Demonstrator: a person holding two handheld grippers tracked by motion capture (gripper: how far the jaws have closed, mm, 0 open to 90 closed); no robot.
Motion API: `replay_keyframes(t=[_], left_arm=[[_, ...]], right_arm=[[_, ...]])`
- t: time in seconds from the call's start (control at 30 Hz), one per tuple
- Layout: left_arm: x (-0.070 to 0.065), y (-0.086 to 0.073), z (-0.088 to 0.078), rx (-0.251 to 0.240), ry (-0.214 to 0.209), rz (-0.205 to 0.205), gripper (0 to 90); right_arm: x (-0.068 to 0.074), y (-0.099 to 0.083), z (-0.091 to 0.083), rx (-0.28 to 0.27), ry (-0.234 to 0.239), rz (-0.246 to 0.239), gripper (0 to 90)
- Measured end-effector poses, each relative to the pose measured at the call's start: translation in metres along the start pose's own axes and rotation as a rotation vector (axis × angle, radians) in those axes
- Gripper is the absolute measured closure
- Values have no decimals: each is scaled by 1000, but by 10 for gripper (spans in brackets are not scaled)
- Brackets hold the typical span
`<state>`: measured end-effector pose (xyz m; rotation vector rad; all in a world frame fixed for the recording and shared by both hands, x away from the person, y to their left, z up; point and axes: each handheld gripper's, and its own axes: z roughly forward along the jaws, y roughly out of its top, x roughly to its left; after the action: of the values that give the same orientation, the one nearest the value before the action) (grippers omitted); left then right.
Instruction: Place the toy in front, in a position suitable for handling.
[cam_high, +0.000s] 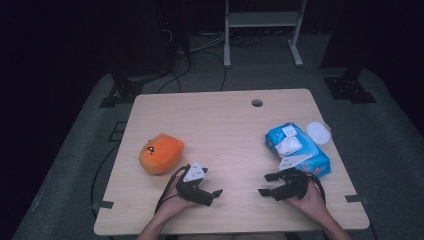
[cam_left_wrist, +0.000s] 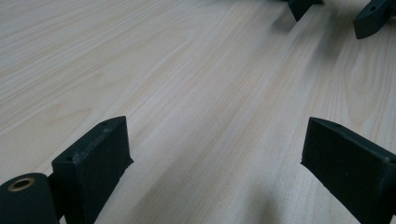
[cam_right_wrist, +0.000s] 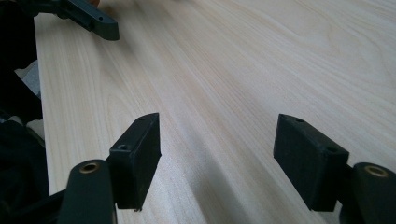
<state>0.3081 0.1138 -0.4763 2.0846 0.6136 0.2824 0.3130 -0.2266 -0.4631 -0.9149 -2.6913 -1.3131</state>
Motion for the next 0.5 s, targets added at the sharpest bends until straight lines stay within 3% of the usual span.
replay_keyframes(t=[0.27, 0.5], left_arm=[[6, 4, -2, -10, 8, -8, 75], [12, 23, -23, -91, 31, 6, 76]], right_arm=[[0, -1, 0, 4, 0, 3, 307], [1, -1, 1, 6, -1, -1, 306]])
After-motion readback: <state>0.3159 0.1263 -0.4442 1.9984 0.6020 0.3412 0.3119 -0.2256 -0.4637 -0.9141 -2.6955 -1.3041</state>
